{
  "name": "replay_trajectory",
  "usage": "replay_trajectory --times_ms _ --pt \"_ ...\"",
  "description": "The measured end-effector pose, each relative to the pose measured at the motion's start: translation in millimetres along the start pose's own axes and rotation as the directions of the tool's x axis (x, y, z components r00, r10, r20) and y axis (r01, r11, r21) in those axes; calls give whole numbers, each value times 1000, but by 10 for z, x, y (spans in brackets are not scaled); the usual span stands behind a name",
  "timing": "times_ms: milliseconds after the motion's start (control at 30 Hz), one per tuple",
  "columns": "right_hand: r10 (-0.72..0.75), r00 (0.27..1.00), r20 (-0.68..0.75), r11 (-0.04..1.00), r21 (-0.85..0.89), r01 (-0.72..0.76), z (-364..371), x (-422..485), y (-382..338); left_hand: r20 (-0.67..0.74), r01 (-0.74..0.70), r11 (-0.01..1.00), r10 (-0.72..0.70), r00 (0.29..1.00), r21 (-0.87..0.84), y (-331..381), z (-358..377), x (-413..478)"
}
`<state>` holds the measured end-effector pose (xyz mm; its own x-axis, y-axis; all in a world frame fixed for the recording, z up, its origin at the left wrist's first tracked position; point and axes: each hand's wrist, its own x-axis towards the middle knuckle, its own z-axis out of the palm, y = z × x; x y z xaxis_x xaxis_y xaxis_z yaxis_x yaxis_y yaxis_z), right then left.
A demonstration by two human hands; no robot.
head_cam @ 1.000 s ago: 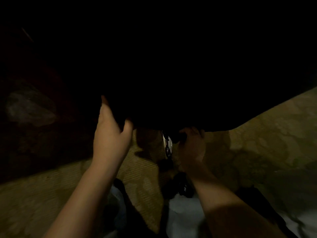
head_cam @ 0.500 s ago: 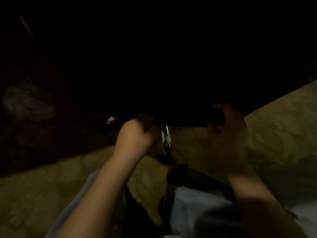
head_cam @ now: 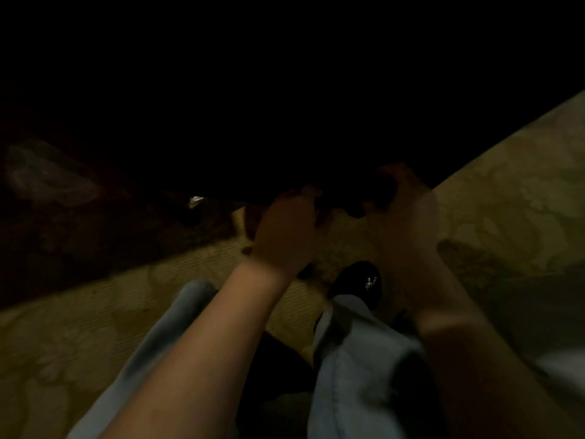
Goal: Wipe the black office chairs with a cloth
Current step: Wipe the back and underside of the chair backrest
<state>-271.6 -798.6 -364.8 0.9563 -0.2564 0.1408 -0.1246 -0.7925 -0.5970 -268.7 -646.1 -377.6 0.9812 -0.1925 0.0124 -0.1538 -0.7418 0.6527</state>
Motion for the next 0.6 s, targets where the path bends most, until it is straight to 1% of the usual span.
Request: replay_trajectory --times_ms 33,100,200,233,267,300,367,433,467,533,600 --pt "37 999 17 999 -7 -37 11 32 -30 -5 -20 1000 20 1000 23 9 12 -41" --pt "91 996 8 996 6 -91 84 61 -66 -31 -92 992 95 995 81 -126 87 -126" --pt "158 987 -6 987 7 -158 167 67 -80 56 -147 973 139 989 178 -452 195 -122" --pt "156 988 0 988 16 -156 173 66 -89 72 -145 976 135 988 164 -508 180 -77" --pt "144 990 1 989 39 -144 170 70 -88 65 -121 987 115 991 110 -512 124 -19" --pt "138 990 -2 989 62 -138 171 68 -79 22 -109 993 108 994 54 -504 81 41" --pt "160 987 16 983 89 -161 222 25 -46 5 -109 994 109 994 -6 -479 32 118" --pt "218 972 91 965 125 -229 342 -26 -39 2 -120 993 120 993 6 -480 15 132" --pt "257 958 131 943 181 -278 397 -27 -45 -8 -116 993 116 993 2 -491 8 139" --pt "340 918 206 869 304 -390 497 -18 -16 -20 -104 994 104 994 -38 -505 -13 158" --pt "423 856 297 808 304 -505 594 -29 53 -30 -113 992 111 993 -59 -512 -14 161"
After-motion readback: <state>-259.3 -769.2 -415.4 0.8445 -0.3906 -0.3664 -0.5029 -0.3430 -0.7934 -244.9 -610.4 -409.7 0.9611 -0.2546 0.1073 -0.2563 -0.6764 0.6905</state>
